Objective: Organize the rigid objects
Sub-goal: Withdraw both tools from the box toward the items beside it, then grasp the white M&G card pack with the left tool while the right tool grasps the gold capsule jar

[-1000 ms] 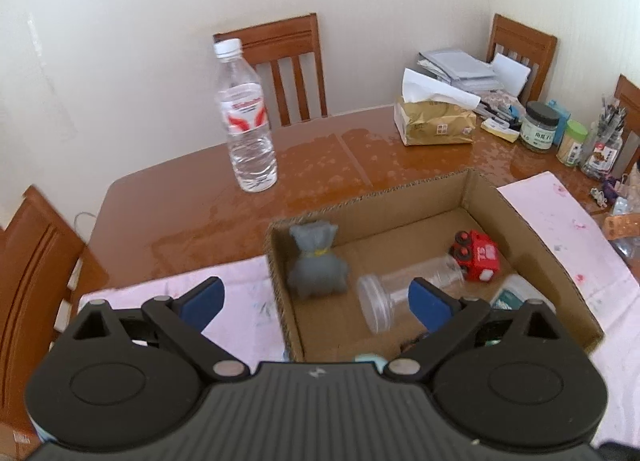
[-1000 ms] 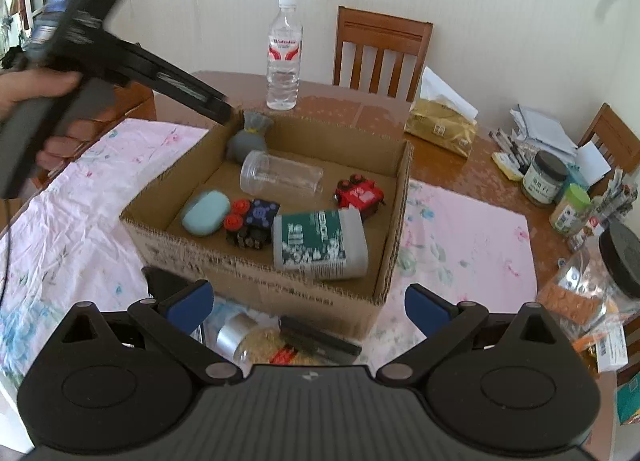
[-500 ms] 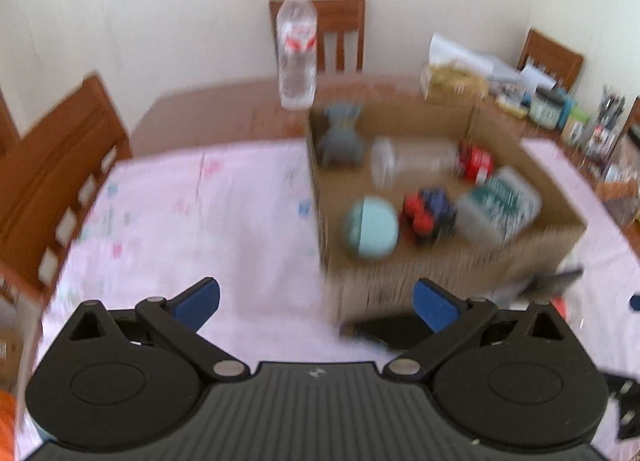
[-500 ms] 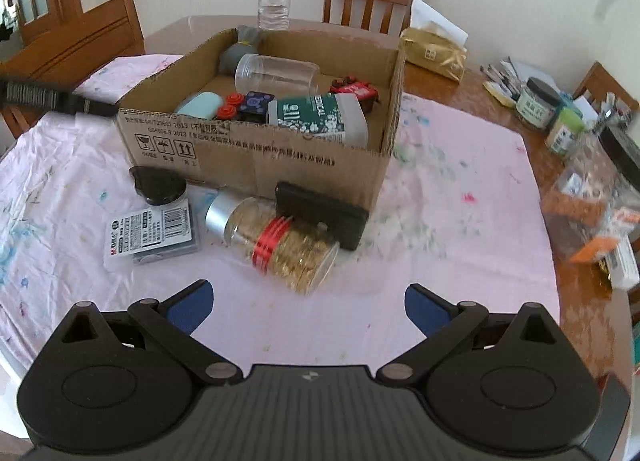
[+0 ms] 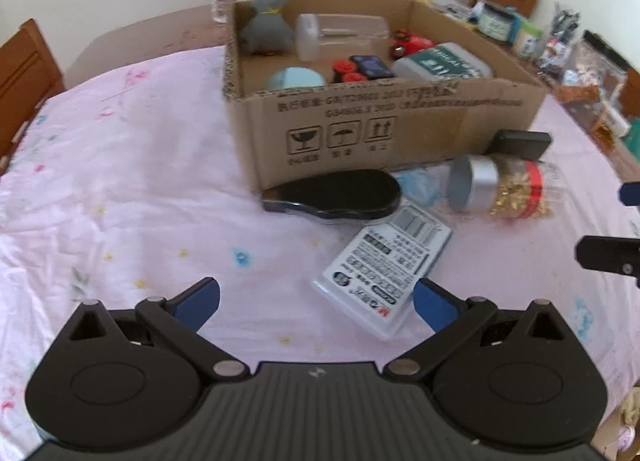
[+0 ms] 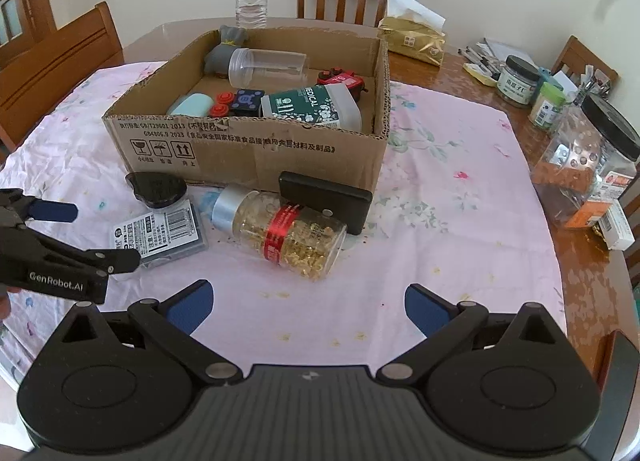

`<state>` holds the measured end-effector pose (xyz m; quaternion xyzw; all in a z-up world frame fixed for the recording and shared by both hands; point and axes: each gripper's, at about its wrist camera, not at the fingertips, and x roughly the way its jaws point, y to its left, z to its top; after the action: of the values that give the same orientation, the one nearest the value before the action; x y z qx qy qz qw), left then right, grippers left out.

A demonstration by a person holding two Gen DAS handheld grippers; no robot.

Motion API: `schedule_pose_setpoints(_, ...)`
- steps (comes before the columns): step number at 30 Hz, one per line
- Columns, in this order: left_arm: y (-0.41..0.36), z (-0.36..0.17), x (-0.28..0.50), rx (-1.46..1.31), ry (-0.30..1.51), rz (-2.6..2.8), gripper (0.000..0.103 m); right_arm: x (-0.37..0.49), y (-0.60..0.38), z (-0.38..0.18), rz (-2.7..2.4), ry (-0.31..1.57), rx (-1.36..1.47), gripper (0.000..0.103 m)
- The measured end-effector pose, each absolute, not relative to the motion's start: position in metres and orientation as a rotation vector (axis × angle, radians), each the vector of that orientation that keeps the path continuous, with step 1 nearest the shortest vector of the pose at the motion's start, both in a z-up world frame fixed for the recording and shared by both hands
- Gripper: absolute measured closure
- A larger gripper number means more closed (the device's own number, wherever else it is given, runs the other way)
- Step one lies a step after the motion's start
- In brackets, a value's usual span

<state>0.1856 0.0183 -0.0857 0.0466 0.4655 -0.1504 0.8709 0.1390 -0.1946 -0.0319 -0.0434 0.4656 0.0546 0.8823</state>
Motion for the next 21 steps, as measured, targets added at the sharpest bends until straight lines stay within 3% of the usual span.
schedule_pose_setpoints(21, 0.062, -0.094, 0.198, 0.160, 0.981, -0.320, 0.001, 0.183, -0.155, -0.039, -0.047, 0.907, -0.032, 0.000)
